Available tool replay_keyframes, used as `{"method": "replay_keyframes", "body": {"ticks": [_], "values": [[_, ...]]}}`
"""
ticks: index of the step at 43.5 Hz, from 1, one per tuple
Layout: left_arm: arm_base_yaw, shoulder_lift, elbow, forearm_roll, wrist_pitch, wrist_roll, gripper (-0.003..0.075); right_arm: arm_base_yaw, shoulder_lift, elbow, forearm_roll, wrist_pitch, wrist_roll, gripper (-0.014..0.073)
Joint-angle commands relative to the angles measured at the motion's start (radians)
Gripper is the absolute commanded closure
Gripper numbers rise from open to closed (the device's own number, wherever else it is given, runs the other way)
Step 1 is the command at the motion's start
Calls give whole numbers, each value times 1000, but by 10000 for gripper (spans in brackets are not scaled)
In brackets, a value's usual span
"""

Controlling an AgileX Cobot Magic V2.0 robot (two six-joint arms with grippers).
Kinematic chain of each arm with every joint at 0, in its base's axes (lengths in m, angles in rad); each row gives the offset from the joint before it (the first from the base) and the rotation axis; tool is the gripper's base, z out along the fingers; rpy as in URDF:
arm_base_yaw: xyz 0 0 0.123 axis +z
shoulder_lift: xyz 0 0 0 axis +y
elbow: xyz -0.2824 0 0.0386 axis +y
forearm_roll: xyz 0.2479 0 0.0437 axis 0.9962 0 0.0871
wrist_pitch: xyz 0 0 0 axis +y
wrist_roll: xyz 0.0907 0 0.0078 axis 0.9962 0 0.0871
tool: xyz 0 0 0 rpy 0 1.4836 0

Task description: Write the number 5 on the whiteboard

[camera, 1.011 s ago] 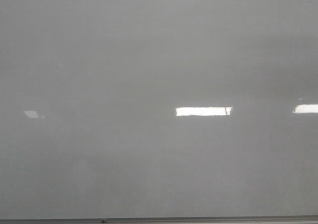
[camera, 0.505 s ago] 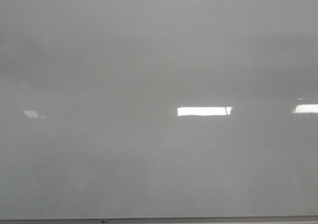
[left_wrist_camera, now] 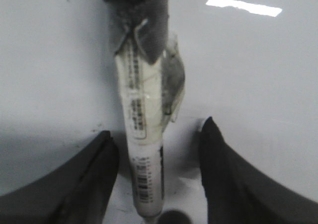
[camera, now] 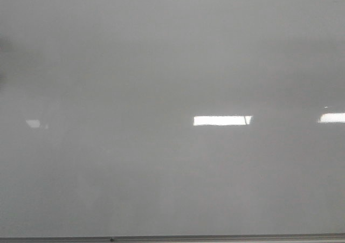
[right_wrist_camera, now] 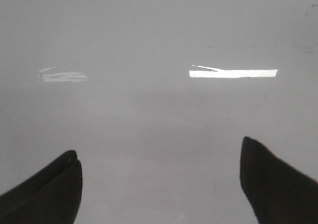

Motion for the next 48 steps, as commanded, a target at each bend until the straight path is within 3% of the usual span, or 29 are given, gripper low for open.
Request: {"method": "replay_keyframes", "body": {"ticks": [1,13,19,26,31,42,48], "values": [[-4,-5,-31,-9,-90,-10,464,-4,15,-37,4,-77,-3,-66],[0,1,-31,5,-81,-6,741,-4,15,-37,4,-77,-3,-55],[-18,-33,-31,66,24,-6,741,-4,15,-37,4,-77,-3,-56],[-101,-85,-87,181,357,5,741,-4,15,-37,4,-77,-3,-56],[-225,-85,-168,181,633,205,741,-4,15,-37,4,-75,-3,-55],[-511,-85,-251,181,837,611,741,-4,15,-39,4,-29,-18,-55],[-690,-85,-279,181,918,757,741,0,37,-63,4,30,-98,-55]]}}
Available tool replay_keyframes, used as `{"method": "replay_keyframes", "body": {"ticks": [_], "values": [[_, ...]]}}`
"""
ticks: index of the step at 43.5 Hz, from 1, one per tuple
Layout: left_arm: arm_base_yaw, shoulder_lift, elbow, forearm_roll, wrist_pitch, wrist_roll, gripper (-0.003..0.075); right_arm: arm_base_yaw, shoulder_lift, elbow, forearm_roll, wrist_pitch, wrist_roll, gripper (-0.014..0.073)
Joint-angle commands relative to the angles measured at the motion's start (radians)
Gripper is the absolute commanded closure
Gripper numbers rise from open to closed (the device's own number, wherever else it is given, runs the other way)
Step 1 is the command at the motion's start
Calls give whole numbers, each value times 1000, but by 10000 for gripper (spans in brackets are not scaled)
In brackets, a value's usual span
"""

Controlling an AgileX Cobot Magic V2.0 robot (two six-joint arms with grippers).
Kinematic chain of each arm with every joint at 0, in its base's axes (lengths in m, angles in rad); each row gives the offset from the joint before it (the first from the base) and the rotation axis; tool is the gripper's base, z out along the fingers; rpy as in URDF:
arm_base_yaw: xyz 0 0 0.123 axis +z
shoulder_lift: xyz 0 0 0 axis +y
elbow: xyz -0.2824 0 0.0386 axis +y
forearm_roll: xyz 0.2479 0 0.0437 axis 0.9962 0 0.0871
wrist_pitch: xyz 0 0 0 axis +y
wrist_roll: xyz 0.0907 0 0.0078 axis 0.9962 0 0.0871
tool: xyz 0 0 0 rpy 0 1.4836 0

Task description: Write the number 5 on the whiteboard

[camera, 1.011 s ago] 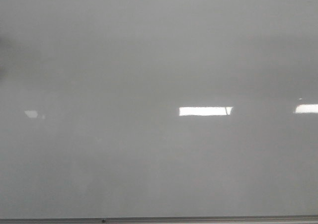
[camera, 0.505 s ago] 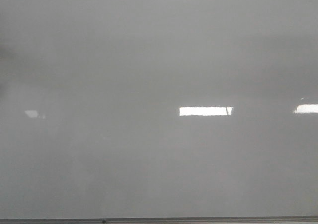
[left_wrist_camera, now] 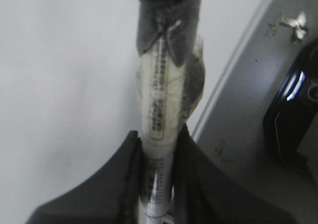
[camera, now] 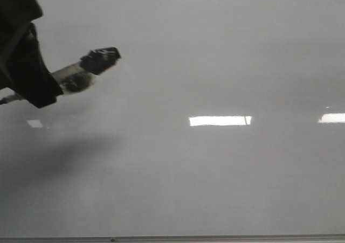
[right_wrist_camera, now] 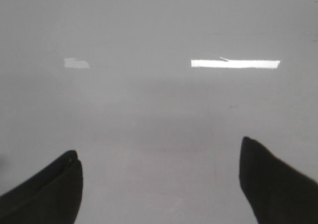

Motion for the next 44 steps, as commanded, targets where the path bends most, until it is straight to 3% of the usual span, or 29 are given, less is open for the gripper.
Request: {"method": "replay_keyframes", "body": {"ticks": [1,8,18,31,44], "values": [[-104,-38,-45,0,23,88,741,3,35,-60,4,-19,-83,-55],[-257,-38,-59,0,14,89,741,93,133,-141,38,141,-227,-55],[-336,-38,-78,0,14,89,741,335,365,-282,173,347,-470,-55],[-341,-38,-91,-10,14,89,741,596,591,-337,270,198,-599,-55],[-341,-38,-91,-20,14,89,741,671,765,-422,269,148,-645,-55]]}}
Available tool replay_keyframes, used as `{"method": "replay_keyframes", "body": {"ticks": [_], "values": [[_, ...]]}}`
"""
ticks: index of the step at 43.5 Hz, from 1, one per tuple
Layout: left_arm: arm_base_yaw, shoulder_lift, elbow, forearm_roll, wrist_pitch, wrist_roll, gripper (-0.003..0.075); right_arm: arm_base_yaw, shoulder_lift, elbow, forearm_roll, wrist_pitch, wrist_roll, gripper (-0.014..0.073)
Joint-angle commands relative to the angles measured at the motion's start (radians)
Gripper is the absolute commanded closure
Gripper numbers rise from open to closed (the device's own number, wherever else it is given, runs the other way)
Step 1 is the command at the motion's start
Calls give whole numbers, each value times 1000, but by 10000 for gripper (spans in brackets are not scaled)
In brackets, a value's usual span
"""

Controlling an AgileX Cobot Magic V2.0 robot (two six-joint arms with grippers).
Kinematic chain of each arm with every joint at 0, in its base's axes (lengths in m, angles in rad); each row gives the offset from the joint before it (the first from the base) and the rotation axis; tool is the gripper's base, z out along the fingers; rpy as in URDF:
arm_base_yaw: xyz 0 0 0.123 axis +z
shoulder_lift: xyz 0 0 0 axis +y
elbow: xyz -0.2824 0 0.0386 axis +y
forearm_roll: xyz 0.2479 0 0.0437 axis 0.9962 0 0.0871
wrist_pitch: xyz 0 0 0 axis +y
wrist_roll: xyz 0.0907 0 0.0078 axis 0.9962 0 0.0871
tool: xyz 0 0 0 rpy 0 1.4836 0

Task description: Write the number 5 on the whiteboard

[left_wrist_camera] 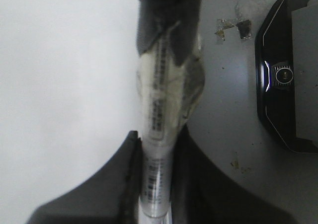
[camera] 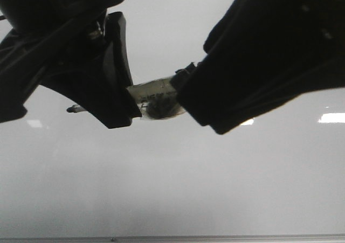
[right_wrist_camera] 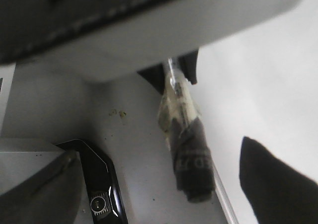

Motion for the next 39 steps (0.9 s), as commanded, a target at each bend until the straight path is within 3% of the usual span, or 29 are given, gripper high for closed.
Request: {"method": "replay_keyframes", "body": {"ticks": [1,10,13,18,24,31,34,39], "values": [[-7,-37,-32,-22,-31,1,741,5,27,-52,31,-59,-40,-55],[-7,-37,-32,-34,-31,1,741,5,74,-60,31,-78,-50,-51],[-7,-37,-32,-34,-31,1,741,5,77,-60,31,-78,-50,-8],[-7,-37,-32,-34,-31,1,741,5,77,-60,31,-78,-50,127],[-7,-37,-32,-34,-33,1,741,5,77,-60,31,-77,-50,377],[-7,-37,-32,-34,-58,-12,740,4,77,-60,30,-82,-50,602],[-7,-37,-32,-36,-74,-23,740,4,77,-60,22,-83,-50,664],[-7,-37,-32,-36,-94,-43,702,4,77,-60,12,-83,-50,665]]}}
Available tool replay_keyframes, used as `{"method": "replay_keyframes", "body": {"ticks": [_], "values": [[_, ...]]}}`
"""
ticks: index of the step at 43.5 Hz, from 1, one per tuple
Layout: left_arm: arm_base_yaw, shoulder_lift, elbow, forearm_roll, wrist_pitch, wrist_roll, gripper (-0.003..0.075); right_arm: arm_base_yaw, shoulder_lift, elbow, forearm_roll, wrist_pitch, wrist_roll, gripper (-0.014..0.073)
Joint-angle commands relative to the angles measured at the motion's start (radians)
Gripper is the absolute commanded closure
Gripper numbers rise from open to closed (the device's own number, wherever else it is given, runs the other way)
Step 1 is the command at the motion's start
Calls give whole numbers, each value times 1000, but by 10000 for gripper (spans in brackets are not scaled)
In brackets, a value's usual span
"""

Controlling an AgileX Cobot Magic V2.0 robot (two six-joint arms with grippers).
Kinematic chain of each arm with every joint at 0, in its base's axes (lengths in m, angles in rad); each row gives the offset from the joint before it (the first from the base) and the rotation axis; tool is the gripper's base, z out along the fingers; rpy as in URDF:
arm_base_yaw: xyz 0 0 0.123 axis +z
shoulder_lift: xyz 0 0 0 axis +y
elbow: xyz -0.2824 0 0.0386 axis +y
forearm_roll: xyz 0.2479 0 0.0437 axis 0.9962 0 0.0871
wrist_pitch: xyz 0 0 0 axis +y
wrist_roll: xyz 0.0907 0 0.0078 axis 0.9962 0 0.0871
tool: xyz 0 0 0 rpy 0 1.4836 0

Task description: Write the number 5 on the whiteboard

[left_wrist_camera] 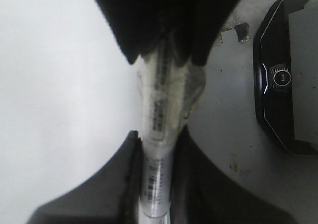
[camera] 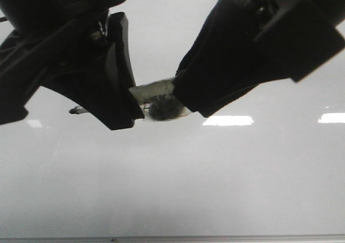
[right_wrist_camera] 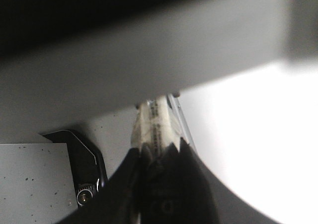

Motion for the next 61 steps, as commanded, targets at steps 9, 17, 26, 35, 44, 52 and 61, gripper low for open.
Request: {"method": "replay_keyframes", "body": {"ticks": [9,17,26,35,44,52,61], "values": [[-7,-37,-32,-18,-85,-43,317,-41,-23,-32,-15,1,-4,664],[-7,-37,-32,-22,-81,-43,62,-168,-101,11,-23,76,24,655],[-7,-37,-32,-32,-76,-43,64,-349,-306,146,-23,44,110,655],[-7,-37,-32,-36,-75,-43,209,-517,-516,246,-23,43,193,655],[-7,-37,-32,-38,-75,-43,535,-543,-592,260,-21,25,207,655],[-7,-37,-32,-38,-77,-43,741,-543,-592,260,-21,25,207,655],[-7,-37,-32,-38,-77,-43,741,-543,-592,260,-21,25,207,655]]}}
